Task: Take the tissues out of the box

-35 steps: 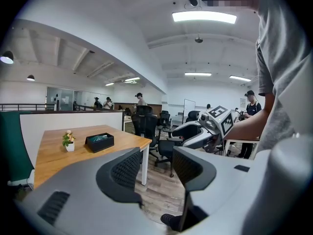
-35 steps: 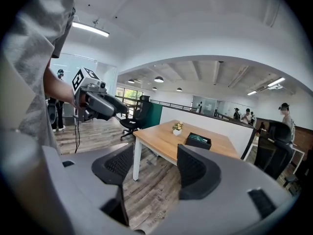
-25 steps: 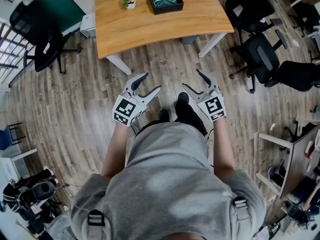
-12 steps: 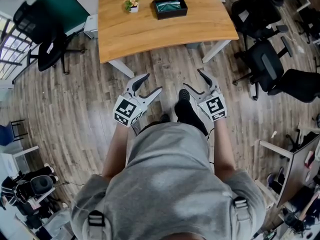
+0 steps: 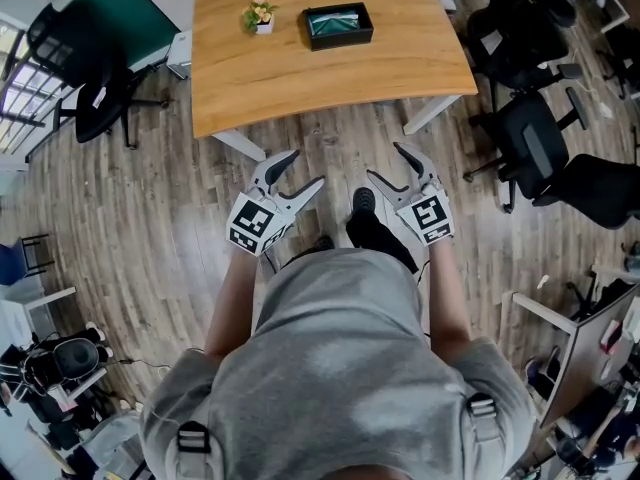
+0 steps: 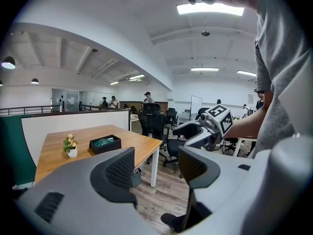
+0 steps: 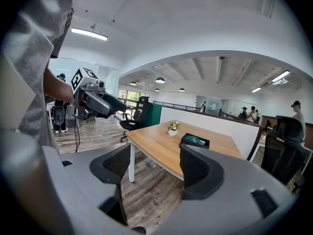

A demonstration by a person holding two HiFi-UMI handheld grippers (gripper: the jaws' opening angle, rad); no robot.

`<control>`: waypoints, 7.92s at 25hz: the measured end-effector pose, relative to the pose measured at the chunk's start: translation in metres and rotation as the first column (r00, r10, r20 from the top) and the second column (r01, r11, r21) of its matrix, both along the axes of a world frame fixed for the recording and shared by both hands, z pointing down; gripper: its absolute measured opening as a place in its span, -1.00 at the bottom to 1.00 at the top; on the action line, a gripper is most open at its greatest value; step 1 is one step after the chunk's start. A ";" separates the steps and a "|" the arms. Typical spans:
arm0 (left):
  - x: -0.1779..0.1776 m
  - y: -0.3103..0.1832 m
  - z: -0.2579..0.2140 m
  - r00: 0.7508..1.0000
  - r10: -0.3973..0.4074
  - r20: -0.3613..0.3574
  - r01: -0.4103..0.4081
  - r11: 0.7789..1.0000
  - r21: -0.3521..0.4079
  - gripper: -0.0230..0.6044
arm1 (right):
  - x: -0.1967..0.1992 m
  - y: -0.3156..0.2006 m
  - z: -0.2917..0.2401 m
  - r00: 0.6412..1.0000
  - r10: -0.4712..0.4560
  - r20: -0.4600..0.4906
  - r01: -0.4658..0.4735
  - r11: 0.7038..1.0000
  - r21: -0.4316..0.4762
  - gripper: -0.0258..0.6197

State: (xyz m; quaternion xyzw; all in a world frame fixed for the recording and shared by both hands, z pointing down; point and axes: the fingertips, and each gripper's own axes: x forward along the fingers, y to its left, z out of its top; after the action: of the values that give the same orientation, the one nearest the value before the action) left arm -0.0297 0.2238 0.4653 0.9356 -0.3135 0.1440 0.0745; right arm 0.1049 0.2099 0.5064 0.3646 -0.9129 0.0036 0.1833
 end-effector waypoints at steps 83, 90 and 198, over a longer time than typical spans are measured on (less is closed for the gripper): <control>-0.010 -0.363 0.006 0.967 -0.243 -0.072 0.240 0.969 -0.055 -0.04 | -0.023 -0.350 0.040 0.945 -0.287 -0.158 0.279 0.958 -0.073 -0.11; -0.026 -0.401 0.010 0.980 -0.188 -0.064 0.185 0.981 -0.055 -0.04 | -0.044 -0.390 0.049 0.943 -0.265 -0.203 0.255 0.964 -0.078 -0.12; -0.050 -0.466 0.057 0.972 -0.234 -0.008 0.232 0.966 -0.112 -0.06 | -0.096 -0.508 0.147 0.686 -0.554 -0.472 0.478 0.832 -0.282 -0.89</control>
State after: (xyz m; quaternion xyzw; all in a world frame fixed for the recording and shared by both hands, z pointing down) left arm -0.0797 -0.2420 0.5223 0.8883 -0.4120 0.1416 0.1456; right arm 0.0085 -0.2983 0.6533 0.0649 -0.8872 -0.0878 0.4482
